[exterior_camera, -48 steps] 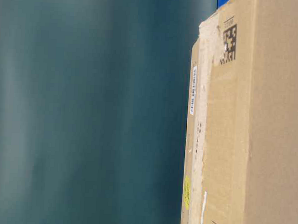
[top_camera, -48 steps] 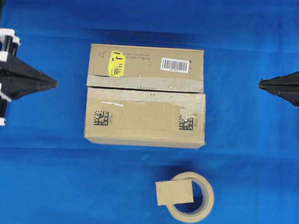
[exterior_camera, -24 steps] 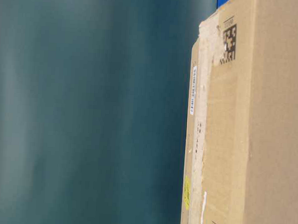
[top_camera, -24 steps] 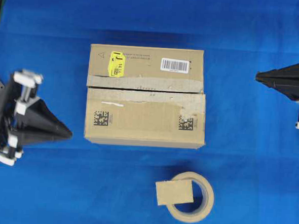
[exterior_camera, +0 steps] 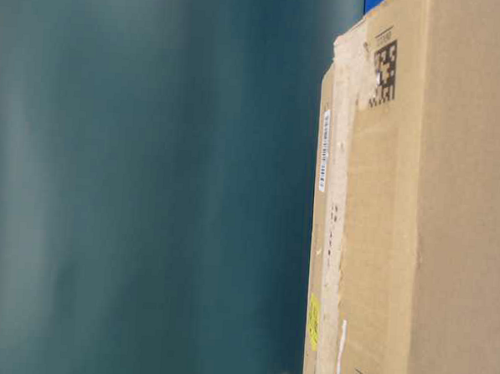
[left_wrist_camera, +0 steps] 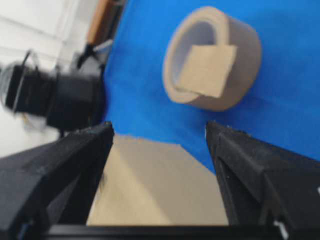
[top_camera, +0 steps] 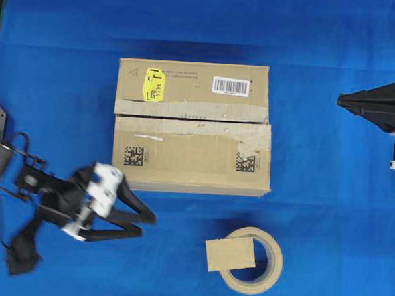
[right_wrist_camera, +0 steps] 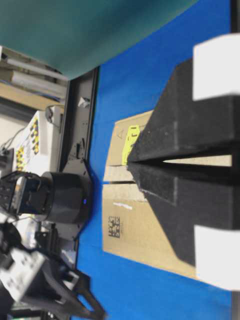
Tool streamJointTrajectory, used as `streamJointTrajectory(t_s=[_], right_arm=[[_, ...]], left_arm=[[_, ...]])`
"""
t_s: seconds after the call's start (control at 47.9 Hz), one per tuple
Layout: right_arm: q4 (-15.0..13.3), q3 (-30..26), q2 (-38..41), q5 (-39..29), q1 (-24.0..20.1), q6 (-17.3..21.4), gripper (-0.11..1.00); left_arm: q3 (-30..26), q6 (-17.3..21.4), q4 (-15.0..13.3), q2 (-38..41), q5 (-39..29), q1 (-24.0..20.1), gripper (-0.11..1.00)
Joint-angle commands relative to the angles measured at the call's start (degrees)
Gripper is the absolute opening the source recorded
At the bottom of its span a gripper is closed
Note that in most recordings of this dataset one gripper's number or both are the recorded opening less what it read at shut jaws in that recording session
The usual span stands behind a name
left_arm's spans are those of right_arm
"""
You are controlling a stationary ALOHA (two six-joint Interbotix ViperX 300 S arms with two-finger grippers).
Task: Apply tape along the seams of the closed cardboard box to seal it securely.
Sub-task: 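Move the left gripper down toward the beige tape roll's loose end, then grasp the free end of the tape with the left gripper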
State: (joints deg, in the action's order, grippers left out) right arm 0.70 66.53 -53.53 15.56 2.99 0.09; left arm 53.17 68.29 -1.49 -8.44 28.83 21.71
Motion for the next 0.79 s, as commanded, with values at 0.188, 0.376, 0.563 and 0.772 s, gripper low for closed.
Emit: streamJointTrajectory(t_s=[0.188, 0.376, 0.563, 0.772], right_arm=[[0.0, -1.1, 0.5, 0.6, 0.1, 0.1, 0.0], [-0.1, -1.0, 0.8, 0.6, 0.0, -0.5, 0.0], [-0.3, -0.9, 1.1, 0.4, 0.1, -0.5, 0.0], [-0.4, -0.6, 1.2, 0.2, 0.1, -0.6, 0.0]], left_arm=[[-9.2, 6.8, -0.4, 11.7, 0.1, 0.9, 0.71], [-14.8, 8.6, -0.4, 19.1, 0.2, 0.9, 0.71], [-18.8, 10.5, -0.4, 23.4, 0.0, 0.3, 0.71], [-21.7, 10.8, -0.4, 26.1, -1.6, -0.5, 0.71]])
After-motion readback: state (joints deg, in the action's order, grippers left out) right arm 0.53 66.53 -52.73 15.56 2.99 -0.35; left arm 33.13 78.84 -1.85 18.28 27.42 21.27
